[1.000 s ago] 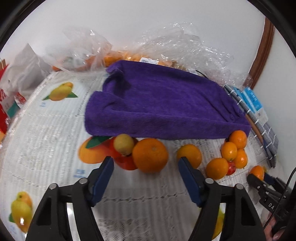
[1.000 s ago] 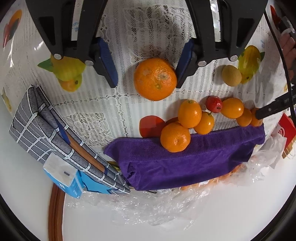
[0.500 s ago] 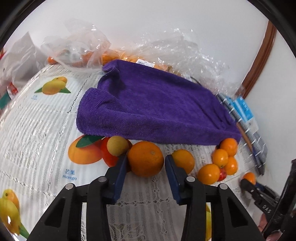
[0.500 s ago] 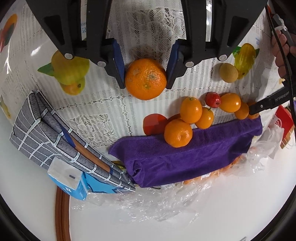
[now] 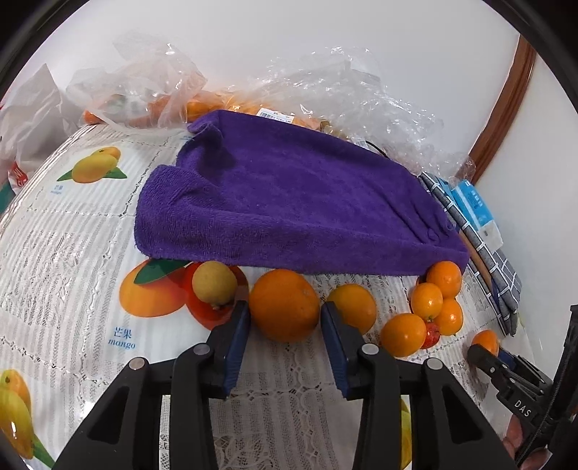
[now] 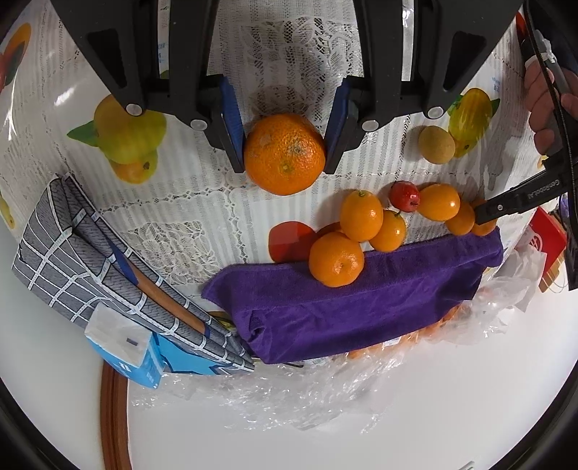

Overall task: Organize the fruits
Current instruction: 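Close the right tool on a large orange while the left tool grasps another orange, then lift both held oranges and carry them over the purple towel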

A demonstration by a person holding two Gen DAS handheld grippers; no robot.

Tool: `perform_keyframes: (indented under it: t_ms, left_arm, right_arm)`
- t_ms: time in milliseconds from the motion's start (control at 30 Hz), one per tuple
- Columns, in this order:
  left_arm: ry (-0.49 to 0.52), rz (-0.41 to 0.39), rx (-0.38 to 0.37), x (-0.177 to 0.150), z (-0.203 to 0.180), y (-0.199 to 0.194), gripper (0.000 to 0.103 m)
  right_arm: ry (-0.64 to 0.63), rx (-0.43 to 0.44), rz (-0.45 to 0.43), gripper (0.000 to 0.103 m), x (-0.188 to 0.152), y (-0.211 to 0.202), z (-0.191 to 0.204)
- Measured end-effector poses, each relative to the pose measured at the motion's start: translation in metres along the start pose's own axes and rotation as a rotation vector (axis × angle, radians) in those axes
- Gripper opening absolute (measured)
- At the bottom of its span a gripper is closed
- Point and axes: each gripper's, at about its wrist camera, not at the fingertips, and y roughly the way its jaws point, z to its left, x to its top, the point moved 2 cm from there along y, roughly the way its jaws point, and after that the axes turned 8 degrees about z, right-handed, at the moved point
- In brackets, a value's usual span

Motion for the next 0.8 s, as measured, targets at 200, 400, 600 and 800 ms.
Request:
perform_keyframes:
  t_ms: [200,400,600,800]
  left_arm:
    - [-0.007,-0.074,-0.072,-0.004,0.000,-0.016,0.036]
    - [0.030,-0.147,-0.099,-0.006,-0.008,-0.031,0.036]
    - [0.019,-0.170,-0.105,-0.003,-0.007,-0.037,0.036]
    - [0.032,-0.225,-0.087,-0.001,-0.010,-0.051,0.036]
  right_arm:
    - [0.007,0.010,-0.031,0.042,-0.001,-0.006,-0.002]
    - [0.039,0.025,-0.041,0.042,0.000,-0.010,-0.007]
    - [0.050,0.041,-0.053,0.042,0.007,-0.020,-0.008]
    - [0.027,0.065,-0.095,0.042,0.029,-0.038,0.004]
